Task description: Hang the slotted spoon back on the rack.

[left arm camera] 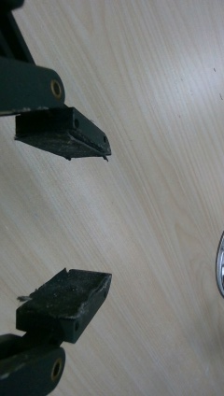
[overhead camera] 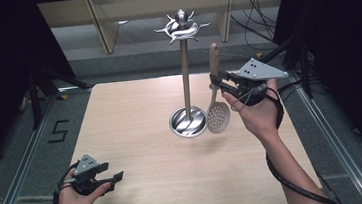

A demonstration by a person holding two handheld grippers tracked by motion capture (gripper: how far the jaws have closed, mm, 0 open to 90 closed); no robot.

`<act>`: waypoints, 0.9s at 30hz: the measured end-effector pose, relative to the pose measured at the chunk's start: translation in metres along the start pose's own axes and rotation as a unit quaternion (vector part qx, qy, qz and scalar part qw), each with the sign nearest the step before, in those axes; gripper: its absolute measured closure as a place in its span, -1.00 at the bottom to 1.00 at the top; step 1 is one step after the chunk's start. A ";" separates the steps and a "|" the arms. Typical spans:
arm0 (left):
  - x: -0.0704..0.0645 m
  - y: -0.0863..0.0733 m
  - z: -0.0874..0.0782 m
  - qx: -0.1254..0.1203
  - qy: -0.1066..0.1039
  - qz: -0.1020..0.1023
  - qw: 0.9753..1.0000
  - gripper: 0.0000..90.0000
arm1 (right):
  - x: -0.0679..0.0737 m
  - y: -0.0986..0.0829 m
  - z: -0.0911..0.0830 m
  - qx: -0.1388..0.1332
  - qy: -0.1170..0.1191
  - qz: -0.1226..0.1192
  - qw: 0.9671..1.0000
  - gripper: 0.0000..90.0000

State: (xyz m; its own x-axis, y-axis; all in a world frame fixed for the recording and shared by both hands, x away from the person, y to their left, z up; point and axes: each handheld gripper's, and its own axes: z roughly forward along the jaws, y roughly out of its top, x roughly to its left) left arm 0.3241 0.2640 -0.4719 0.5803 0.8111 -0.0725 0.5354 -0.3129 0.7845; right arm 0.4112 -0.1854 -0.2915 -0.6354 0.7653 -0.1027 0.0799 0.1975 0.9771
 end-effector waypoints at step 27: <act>-0.002 0.000 0.000 -0.006 -0.001 -0.013 1.000 -0.29 | 0.002 0.008 0.019 0.007 0.000 0.005 1.000 0.62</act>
State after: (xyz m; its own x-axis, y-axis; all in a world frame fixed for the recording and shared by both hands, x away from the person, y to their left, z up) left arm 0.3232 0.2621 -0.4718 0.5680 0.8176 -0.0942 0.5429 -0.2862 0.7896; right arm 0.4248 -0.1707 -0.2874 -0.6352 0.7666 -0.0937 0.0969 0.1995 0.9751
